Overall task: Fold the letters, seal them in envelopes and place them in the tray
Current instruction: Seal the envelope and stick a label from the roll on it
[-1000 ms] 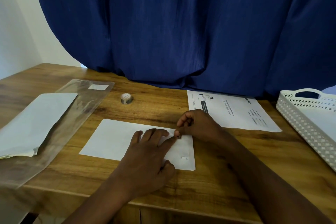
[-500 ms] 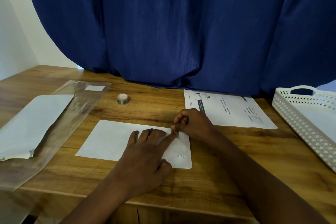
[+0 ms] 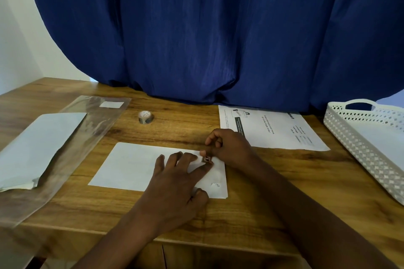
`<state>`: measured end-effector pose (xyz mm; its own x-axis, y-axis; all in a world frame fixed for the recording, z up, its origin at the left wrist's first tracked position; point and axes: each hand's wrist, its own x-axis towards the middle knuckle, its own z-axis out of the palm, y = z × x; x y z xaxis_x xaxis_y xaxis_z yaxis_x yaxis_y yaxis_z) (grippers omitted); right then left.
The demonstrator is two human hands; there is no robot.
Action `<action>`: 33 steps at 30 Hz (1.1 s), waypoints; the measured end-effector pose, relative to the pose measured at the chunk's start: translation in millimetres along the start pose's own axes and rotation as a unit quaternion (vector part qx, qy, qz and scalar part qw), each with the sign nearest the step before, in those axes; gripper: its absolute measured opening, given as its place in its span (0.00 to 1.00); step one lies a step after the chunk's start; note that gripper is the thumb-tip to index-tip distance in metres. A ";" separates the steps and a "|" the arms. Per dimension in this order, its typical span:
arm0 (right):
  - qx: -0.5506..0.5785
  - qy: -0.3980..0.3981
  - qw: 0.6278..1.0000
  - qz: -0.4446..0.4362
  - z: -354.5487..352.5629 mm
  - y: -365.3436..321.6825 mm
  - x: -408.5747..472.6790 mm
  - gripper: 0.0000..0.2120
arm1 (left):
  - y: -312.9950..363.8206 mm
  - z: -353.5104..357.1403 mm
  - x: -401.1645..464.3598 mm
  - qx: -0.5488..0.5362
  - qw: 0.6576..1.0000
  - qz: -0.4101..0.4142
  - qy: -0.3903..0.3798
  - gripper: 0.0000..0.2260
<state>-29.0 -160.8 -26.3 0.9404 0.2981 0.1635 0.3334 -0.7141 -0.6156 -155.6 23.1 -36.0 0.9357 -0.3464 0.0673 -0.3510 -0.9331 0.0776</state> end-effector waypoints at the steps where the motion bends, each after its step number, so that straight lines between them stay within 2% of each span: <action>1: -0.001 0.006 1.000 0.002 0.8 -0.8 -0.4 0.13 | -0.2 -0.1 -0.4 -0.004 1.000 0.000 -0.001 0.32; 6: -0.012 0.025 1.000 0.005 5.2 0.9 -3.7 0.11 | 2.1 -0.2 -4.3 -0.018 1.000 0.000 0.015 0.33; 9: -0.015 0.040 0.999 -0.007 4.6 2.5 -3.5 0.05 | 3.8 -0.2 -4.9 -0.015 1.000 0.002 0.016 0.36; 13: 0.036 -0.012 0.999 -0.024 -5.9 8.5 -2.5 0.08 | 3.5 -0.6 -5.3 -0.009 1.000 0.005 0.016 0.38; 16: 0.030 -0.038 0.998 -0.034 -8.3 12.7 -1.9 0.10 | 3.9 -1.4 -4.5 -0.009 1.000 0.005 0.015 0.38; 23: 0.025 -0.011 0.999 -0.027 -1.2 14.6 0.6 0.07 | 4.6 -1.2 -3.7 0.002 1.000 0.009 0.015 0.38; 26: 0.027 0.001 0.999 -0.035 -0.6 14.6 0.7 0.01 | 5.3 -1.3 -3.6 -0.002 1.000 0.006 0.016 0.38; 30: 0.004 0.008 0.999 -0.053 -0.4 14.9 -2.9 0.11 | 4.9 -0.6 -3.9 -0.003 1.000 0.009 0.023 0.37; 33: -0.011 0.017 0.998 -0.056 2.9 12.2 -3.2 0.13 | 3.5 -0.3 -4.1 -0.006 1.000 0.010 0.027 0.36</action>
<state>-28.1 -168.6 -36.6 0.8988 0.3549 0.2572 0.4375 -0.6910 -0.5754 -160.7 21.3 -35.7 0.9250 -0.3598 0.1223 -0.3710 -0.9246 0.0867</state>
